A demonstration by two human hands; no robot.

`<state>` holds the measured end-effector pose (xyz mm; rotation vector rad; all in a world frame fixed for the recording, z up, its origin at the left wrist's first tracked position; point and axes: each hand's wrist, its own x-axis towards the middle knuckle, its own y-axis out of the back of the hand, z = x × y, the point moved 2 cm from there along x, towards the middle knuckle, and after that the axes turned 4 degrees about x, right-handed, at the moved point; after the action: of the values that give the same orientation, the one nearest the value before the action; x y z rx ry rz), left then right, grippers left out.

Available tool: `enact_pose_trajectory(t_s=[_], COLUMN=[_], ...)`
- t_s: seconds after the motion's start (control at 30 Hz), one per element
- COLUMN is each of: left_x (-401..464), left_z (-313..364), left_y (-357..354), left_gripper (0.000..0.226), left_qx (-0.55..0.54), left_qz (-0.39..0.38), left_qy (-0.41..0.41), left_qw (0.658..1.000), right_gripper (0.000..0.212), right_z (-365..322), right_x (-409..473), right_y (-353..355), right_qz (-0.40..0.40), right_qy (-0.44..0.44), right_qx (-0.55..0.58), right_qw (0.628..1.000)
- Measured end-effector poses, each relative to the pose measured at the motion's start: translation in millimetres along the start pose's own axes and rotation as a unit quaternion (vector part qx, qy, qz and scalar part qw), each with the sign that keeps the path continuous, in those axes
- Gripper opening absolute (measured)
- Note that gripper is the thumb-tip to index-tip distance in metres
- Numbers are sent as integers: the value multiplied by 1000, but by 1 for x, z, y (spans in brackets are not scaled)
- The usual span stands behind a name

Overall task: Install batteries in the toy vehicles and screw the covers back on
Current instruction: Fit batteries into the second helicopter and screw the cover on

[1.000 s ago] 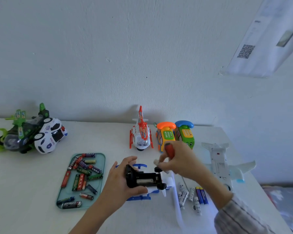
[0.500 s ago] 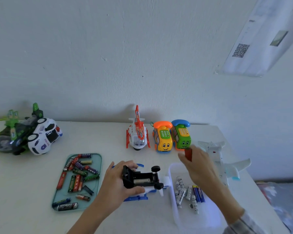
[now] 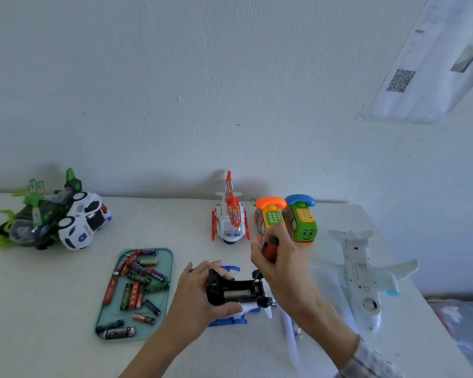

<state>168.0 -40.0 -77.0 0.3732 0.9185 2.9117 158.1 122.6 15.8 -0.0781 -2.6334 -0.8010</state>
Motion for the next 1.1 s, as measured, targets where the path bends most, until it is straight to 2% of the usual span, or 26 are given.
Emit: enact_pose_trajectory(t_s=[0.1,0.23,0.37,0.5,0.63,0.87,0.97,1.1], left_x=[0,0,-1,-2,-1,-1,-1,-1], left_z=[0,-2,-2,-2,-3,-6,-7,-8], left_y=[0,-2,-2,-1,-1,-3,-5,-8], left_gripper=[59,62,63,74,73,63,61,54], left_qx=[2,4,5,5,-3,16,17,12], left_qz=[-5,-4,-1,-2,-1,9,17,34], left_qy=[0,-4,-10,-20,-18,-35,-36,-34], left_qw=[1000,1000,1000,1000,1000,999,999,999], right_gripper=[38,38,35,27,23,22,27,23], right_z=[2,4,17,26,33,56,58,50], right_x=[1,1,-1,-8,-13,-30,-33,-36], right_y=[-4,-5,0,1,6,11,6,-16], right_qz=[-29,-16,67,144,219,291,295,255], right_qy=[-7,-13,-69,-124,-190,-310,-338,-340], right_qx=[-8,-3,43,93,152,295,335,369], right_qw=[1000,1000,994,977,945,856,829,827])
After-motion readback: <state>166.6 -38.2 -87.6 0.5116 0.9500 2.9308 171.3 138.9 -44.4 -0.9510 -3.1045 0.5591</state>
